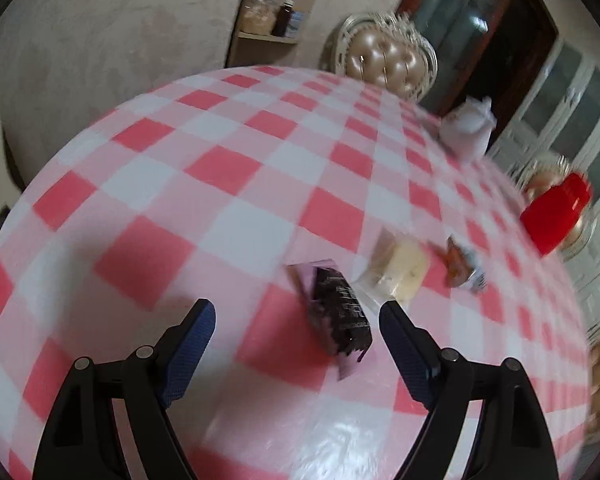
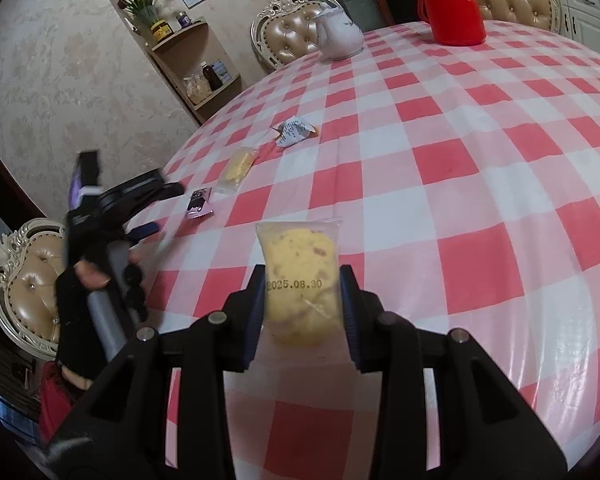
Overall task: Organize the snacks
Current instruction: 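Grasp the dark chocolate bar with the left tool, then carry both held snacks over to the white box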
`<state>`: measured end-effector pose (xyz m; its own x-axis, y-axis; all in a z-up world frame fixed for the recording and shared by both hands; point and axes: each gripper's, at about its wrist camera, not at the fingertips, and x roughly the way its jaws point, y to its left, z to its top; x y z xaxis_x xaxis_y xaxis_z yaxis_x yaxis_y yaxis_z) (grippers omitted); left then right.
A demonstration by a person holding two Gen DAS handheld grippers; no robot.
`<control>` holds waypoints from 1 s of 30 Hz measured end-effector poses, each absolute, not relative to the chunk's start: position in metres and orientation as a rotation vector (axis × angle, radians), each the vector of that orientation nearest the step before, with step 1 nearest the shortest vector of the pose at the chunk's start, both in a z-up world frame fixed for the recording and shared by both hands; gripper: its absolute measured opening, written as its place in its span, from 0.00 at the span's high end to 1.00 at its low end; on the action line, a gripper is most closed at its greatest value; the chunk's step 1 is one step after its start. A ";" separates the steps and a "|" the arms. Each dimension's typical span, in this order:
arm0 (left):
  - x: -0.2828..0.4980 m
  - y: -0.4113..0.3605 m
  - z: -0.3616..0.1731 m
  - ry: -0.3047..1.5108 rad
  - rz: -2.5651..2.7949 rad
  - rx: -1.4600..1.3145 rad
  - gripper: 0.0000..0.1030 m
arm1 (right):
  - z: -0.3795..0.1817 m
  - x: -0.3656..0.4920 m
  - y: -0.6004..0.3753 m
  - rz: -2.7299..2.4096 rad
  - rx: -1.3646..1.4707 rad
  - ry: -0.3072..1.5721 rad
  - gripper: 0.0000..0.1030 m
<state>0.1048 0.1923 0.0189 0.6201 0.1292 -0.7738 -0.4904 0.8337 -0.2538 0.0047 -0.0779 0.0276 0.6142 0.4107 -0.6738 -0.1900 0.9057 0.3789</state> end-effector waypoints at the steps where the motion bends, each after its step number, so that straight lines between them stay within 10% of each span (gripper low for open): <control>1: 0.111 0.185 0.015 0.851 0.371 -0.441 0.18 | 0.027 0.005 -0.078 0.352 0.284 0.843 0.62; 3: 0.120 0.170 0.009 0.880 0.370 -0.383 0.27 | 0.026 0.005 -0.079 0.348 0.287 0.846 0.62; 6: 0.122 0.162 0.006 0.875 0.399 -0.300 0.69 | 0.027 0.004 -0.080 0.345 0.295 0.846 0.62; 30: -0.001 0.067 0.042 0.650 0.086 -0.402 0.73 | 0.016 -0.021 -0.122 0.246 0.467 0.787 0.62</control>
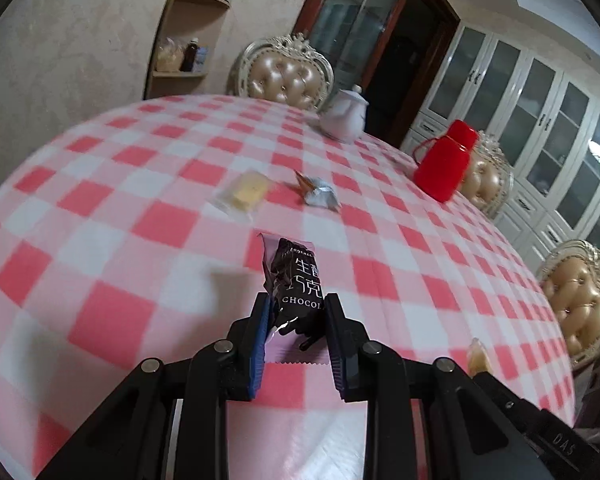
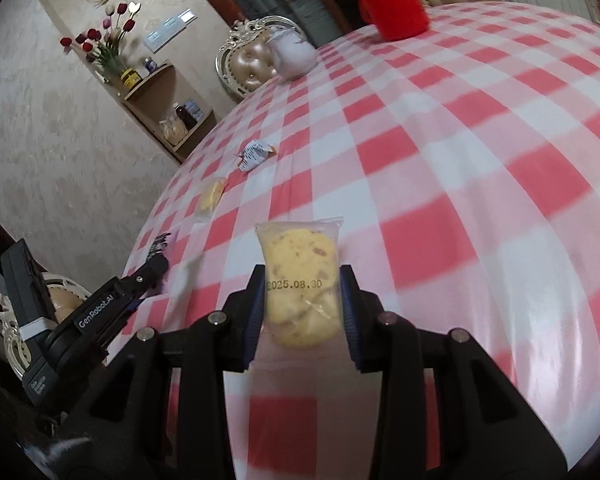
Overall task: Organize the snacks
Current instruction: 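Carry both held snacks over to the white box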
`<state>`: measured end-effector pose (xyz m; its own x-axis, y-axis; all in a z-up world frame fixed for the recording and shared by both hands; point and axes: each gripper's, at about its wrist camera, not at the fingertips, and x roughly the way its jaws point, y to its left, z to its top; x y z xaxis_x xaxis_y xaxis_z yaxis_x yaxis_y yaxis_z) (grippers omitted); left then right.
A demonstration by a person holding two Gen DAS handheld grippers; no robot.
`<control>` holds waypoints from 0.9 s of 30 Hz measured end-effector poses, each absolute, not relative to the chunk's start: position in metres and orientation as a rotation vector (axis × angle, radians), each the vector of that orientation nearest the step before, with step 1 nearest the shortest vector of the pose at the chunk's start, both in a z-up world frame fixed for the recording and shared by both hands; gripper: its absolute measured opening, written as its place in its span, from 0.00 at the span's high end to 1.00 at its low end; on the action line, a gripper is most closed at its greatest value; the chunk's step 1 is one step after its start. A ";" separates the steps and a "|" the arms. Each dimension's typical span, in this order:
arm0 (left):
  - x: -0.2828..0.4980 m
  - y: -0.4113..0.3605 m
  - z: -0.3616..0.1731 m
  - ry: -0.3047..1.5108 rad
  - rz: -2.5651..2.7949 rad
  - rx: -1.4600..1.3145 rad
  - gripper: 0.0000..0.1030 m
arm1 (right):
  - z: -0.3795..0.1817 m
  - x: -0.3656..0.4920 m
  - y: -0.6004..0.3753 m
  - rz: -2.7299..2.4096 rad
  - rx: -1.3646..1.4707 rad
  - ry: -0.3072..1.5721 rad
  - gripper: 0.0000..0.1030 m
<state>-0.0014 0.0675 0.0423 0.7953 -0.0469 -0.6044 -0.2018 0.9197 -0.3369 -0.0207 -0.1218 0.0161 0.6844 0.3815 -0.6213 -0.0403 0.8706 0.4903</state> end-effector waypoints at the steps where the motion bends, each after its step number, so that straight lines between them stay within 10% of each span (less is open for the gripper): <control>1: -0.006 0.063 0.044 0.645 0.076 -0.393 0.73 | 0.018 -0.029 -0.123 0.249 0.476 0.780 0.62; 27: -0.095 -0.075 0.047 0.650 -0.299 -0.192 0.73 | 0.041 -0.179 -0.207 0.148 0.533 0.675 0.62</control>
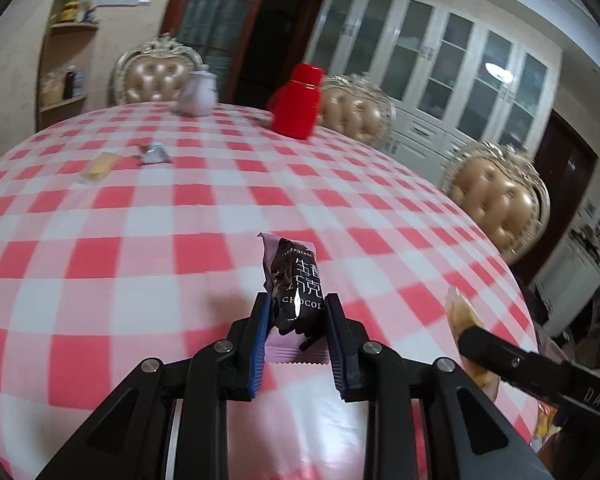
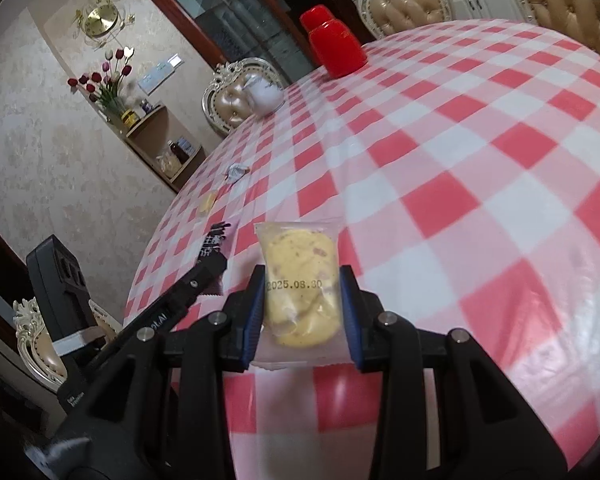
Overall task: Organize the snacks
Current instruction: 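Carry both held snacks over to the white box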
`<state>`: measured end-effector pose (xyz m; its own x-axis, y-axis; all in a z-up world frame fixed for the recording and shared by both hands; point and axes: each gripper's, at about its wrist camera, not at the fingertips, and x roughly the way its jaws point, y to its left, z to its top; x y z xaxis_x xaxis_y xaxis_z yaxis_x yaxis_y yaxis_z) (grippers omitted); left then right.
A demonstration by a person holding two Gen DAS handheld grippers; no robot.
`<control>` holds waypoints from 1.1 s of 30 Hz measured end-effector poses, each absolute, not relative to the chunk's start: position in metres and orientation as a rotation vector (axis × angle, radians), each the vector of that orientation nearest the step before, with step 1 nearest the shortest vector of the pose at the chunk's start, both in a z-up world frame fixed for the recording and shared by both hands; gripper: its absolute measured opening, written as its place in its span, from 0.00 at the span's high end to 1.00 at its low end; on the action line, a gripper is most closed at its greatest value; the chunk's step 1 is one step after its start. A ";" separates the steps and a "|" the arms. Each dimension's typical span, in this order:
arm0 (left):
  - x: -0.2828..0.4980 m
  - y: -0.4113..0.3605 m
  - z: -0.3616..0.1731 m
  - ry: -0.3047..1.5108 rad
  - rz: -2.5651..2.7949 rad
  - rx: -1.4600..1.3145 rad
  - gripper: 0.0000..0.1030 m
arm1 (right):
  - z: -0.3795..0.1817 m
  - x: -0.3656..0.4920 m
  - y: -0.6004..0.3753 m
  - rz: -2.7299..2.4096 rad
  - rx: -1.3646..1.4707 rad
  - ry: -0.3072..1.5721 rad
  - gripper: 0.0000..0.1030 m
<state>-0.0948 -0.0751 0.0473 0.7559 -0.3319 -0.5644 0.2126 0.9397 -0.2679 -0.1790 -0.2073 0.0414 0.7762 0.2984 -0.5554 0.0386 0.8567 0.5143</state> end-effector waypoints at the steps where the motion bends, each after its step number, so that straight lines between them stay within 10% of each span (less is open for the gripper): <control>1: -0.098 -0.081 0.048 0.650 -0.312 -0.181 0.73 | 0.042 -0.184 -0.211 0.141 0.534 0.671 0.62; 33: -0.248 -0.345 0.051 0.758 -1.055 0.197 0.73 | 0.081 -0.384 -0.425 -0.587 0.518 0.621 0.61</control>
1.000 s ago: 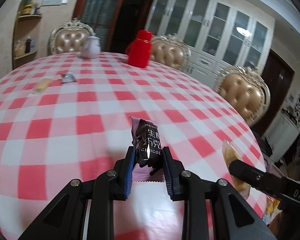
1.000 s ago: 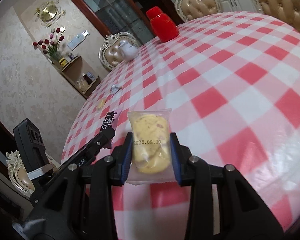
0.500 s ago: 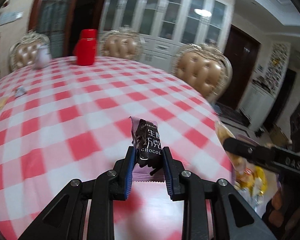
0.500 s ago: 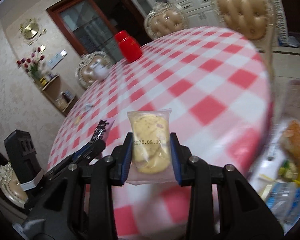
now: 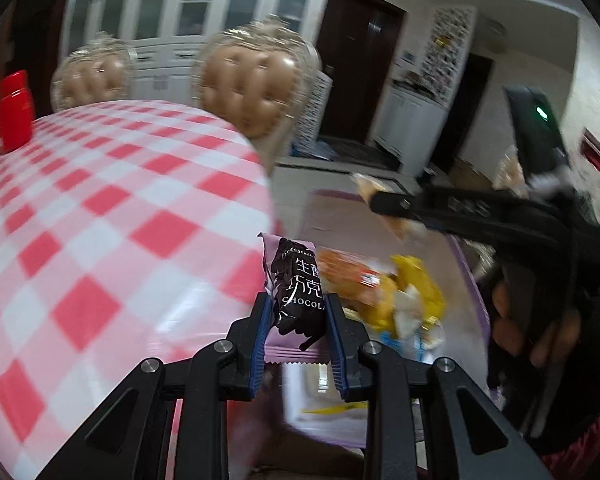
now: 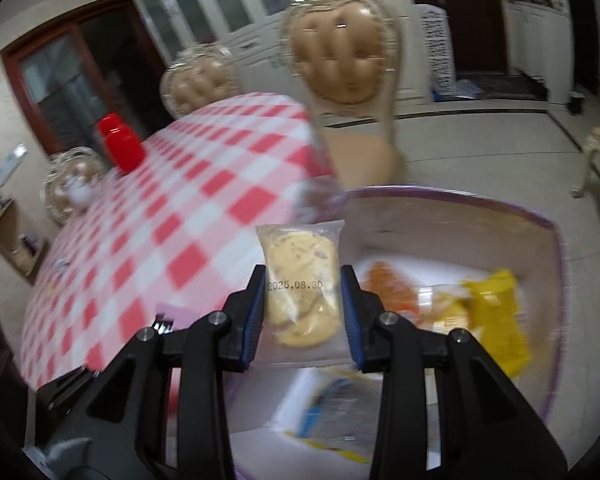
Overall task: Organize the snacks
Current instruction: 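Carry both held snacks over to the white box, then open both tools to drop the snacks into the white box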
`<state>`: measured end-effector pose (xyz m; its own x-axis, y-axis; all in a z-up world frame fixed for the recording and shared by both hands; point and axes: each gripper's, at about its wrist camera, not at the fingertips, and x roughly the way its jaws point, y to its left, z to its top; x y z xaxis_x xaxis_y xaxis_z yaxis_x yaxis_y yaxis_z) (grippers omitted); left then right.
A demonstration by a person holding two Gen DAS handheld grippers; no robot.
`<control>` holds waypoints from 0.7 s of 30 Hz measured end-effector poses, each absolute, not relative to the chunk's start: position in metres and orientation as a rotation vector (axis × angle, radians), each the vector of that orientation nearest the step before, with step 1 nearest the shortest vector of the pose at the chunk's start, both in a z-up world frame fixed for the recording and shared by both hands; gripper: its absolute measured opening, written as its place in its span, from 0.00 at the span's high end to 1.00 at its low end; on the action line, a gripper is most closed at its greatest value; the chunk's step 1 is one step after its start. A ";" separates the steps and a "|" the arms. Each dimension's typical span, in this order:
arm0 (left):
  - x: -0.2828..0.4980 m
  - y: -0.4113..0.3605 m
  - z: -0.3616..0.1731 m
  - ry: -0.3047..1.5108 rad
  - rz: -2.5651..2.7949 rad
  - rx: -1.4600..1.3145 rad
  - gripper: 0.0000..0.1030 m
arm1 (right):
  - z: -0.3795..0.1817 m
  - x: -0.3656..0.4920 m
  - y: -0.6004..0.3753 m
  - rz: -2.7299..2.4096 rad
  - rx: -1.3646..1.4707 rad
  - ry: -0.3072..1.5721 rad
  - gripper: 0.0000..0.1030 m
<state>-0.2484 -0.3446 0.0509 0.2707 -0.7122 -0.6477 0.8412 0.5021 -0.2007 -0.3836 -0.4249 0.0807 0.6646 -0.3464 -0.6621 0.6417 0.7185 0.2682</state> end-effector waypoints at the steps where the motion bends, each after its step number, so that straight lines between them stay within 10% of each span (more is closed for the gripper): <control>1: -0.253 -0.350 0.049 0.760 -1.070 0.209 0.73 | 0.081 -0.389 -0.431 -0.615 0.513 0.625 0.61; 9: -0.274 -0.388 0.032 0.831 -1.284 0.216 0.68 | 0.082 -0.410 -0.453 -0.806 0.407 0.729 0.50; 21: -0.136 -0.268 0.064 0.738 -0.887 0.045 0.20 | 0.090 -0.365 -0.398 -0.620 0.440 0.628 0.33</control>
